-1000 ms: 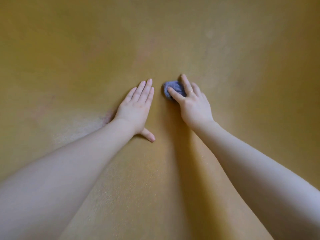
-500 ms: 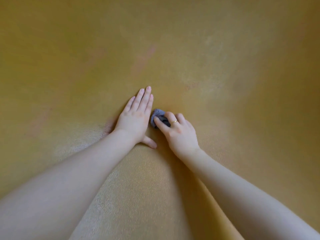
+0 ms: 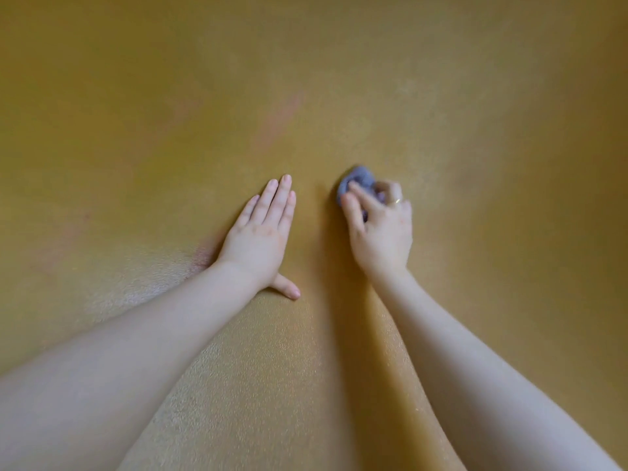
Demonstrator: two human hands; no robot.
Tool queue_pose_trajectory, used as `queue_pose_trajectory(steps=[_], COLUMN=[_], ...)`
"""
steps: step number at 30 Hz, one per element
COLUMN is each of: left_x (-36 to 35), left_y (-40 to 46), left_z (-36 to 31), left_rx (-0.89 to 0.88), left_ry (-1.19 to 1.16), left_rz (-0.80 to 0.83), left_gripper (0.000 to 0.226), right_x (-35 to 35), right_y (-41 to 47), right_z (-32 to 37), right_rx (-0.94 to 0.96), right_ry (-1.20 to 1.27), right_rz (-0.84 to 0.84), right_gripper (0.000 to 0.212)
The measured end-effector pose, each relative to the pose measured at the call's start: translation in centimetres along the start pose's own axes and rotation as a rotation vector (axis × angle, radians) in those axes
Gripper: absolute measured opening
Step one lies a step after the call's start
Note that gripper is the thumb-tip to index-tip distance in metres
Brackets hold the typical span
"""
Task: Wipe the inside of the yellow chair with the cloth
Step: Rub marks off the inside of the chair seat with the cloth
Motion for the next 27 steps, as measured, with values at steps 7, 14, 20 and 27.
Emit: queue_pose_trajectory(steps=[7,14,20,27], left_x=[0.2,-0.1,0.0,2.0], left_y=[-0.2,0.2,0.0,-0.3], left_z=[-0.1,-0.1,-0.1,-1.2], left_rx=[0.011,0.013,0.016,0.052], left_ry=[0.007,0.019,-0.010,0.010], left_rz=[0.004,0.018,0.037,0.027], left_gripper=[0.146,0.146,0.146,0.139], right_x=[-1.1,1.8,0.3,0.9], right_y=[-2.3,5.8,1.1,-3.5], right_z=[1.1,-3.7,-2.4,0.0], right_rx=[0.271,-0.006,-0.175,0.091], right_ry=[-0.081,-0.079,0.105,0.096], right_rz=[0.022,-0.185,-0.047,0.092], right_gripper=[0.021,0.019,0.017,0.010])
Point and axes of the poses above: each hand's wrist, its own y-axis towards the middle knuckle, its own x-axis out of the back of the hand, z = x × y, the point moved 3 cm from there along y, towards the middle knuckle, and after that the axes turned 14 degrees about x, right-handed, at the moved point
